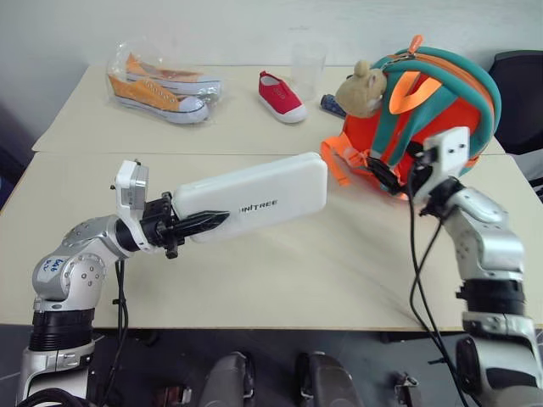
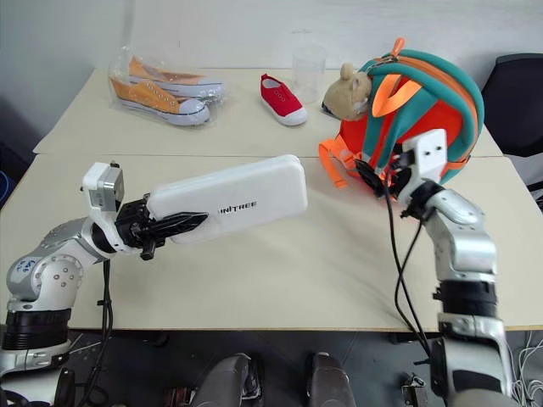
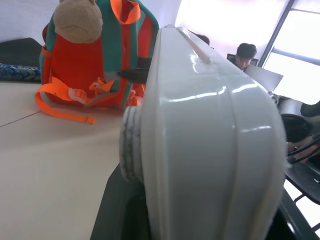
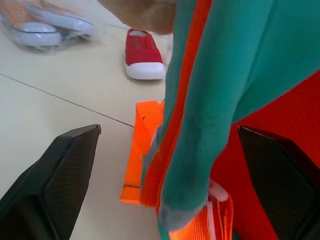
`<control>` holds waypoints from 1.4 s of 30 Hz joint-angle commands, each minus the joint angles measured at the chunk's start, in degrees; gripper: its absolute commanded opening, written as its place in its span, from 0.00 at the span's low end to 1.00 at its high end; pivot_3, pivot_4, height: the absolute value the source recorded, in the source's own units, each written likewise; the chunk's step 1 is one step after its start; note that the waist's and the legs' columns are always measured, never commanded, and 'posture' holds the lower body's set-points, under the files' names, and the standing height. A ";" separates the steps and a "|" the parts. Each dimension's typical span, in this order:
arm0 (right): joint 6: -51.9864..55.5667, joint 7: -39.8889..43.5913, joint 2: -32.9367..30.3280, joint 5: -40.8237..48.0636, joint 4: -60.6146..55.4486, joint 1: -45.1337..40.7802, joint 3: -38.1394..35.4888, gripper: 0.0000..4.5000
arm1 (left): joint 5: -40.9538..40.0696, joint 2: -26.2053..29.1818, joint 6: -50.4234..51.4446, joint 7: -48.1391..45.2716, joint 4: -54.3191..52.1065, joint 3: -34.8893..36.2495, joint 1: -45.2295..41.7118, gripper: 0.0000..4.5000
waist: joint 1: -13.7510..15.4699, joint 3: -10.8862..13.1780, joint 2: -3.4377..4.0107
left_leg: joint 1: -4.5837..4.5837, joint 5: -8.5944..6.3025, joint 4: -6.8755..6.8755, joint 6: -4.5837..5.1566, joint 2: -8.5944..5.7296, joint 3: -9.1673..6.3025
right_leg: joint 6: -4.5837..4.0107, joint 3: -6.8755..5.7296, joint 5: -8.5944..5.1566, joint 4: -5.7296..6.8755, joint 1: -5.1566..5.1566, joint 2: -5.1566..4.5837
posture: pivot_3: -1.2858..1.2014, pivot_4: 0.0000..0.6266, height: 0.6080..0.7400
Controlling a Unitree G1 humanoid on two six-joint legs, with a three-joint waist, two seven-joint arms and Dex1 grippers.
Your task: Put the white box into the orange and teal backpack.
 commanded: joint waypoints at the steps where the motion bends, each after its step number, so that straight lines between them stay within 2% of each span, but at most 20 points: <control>1: -4.32 -1.08 2.05 -1.03 7.06 -7.03 -0.46 0.86 | -1.16 0.40 -0.41 0.74 -3.66 2.41 2.24 0.28 | -0.58 0.00 0.00 | -0.01 0.01 0.01 0.02 -0.01 0.00 | 0.01 0.00 0.01 0.01 0.01 0.00 | 0.52 0.24 1.00; 7: -13.75 4.61 5.53 -1.02 13.15 -10.25 0.16 0.39 | -5.03 1.09 2.54 3.56 -5.87 7.63 6.65 0.28 | -0.80 0.00 -0.01 | 0.01 0.02 0.01 0.03 0.00 -0.03 | 0.03 0.00 0.02 0.07 0.03 0.00 | 0.52 0.24 1.00; 10: -13.84 10.19 7.17 2.35 9.25 -8.57 -0.01 0.15 | -6.00 1.76 3.77 4.34 -4.49 10.40 8.09 0.28 | -0.97 0.01 0.00 | 0.03 0.05 0.06 0.02 0.01 -0.03 | 0.03 0.03 0.01 0.21 0.02 0.00 | 0.52 0.24 1.00; 12: -9.87 14.93 7.98 7.18 1.95 -5.63 0.31 0.01 | -6.22 2.28 4.38 4.68 -2.87 12.37 8.92 0.28 | -0.86 0.01 0.00 | 0.06 0.06 0.05 0.01 0.01 -0.07 | 0.03 0.02 0.01 0.30 0.02 0.00 | 0.52 0.24 1.00; 15: -1.97 19.89 7.01 13.28 -9.04 -0.94 1.65 0.01 | -6.54 3.06 5.10 4.98 -0.72 14.19 9.01 0.28 | -0.77 0.02 0.01 | 0.06 0.06 -0.02 -0.03 0.02 -0.16 | 0.03 0.01 0.01 0.30 0.02 0.00 | 0.52 0.24 1.00; 18: 15.23 24.71 -0.11 25.30 -25.98 7.23 3.00 0.01 | -6.72 5.59 7.24 4.25 2.79 15.93 8.33 0.28 | -0.49 0.02 0.02 | 0.02 0.05 -0.05 -0.03 0.01 -0.23 | 0.03 0.02 0.01 0.25 0.00 -0.02 | 0.52 0.24 1.00; 20: 25.42 24.58 -5.79 35.31 -35.01 11.88 0.38 0.01 | -8.19 5.61 7.60 6.13 4.55 17.92 5.97 0.28 | -0.26 0.05 0.06 | -0.04 -0.05 -0.09 -0.03 -0.06 -0.48 | 0.02 0.12 0.01 0.14 0.05 -0.03 | 0.52 0.24 1.00; 24: 37.22 23.07 -16.12 51.52 -44.20 17.47 -6.47 0.01 | -10.07 6.55 9.94 4.84 4.67 18.69 4.64 0.28 | -0.42 0.06 0.02 | -0.05 -0.14 -0.14 -0.03 -0.09 -0.57 | 0.02 0.11 0.01 -0.26 0.10 -0.06 | 0.52 0.24 1.00; 28: 41.76 19.10 -21.98 62.48 -45.15 18.63 -11.03 0.01 | -12.67 7.01 11.82 4.77 3.77 19.60 3.70 0.28 | -0.73 0.09 -0.02 | 0.00 -0.26 -0.14 -0.19 -0.09 -0.56 | 0.02 0.11 0.01 -0.29 0.14 -0.07 | 0.52 0.24 1.00; 33: 43.59 19.37 -26.58 63.67 -43.56 20.17 -11.82 0.01 | -15.49 7.02 13.32 4.19 -1.51 18.33 3.22 0.28 | -0.44 0.11 -0.06 | -0.02 -0.22 -0.12 -0.24 -0.09 -0.57 | 0.02 0.10 0.01 -0.28 0.14 -0.08 | 0.52 0.24 1.00; 37: 41.29 20.26 -25.93 57.81 -43.38 21.51 -8.92 0.01 | -15.01 5.04 11.81 5.04 -5.17 15.15 0.87 0.28 | -0.11 0.11 -0.07 | -0.02 -0.21 -0.11 -0.23 -0.11 -0.55 | 0.02 0.10 0.01 -0.28 0.16 -0.09 | 0.52 0.24 1.00; 42: 39.75 21.40 -25.50 55.06 -43.02 22.32 -8.06 0.01 | -6.26 4.08 4.65 3.22 -3.70 8.53 -2.94 0.28 | 0.95 0.11 -0.08 | -0.02 -0.06 -0.07 -0.07 -0.12 -0.49 | 0.03 0.09 0.02 -0.24 0.15 -0.06 | 0.52 0.24 1.00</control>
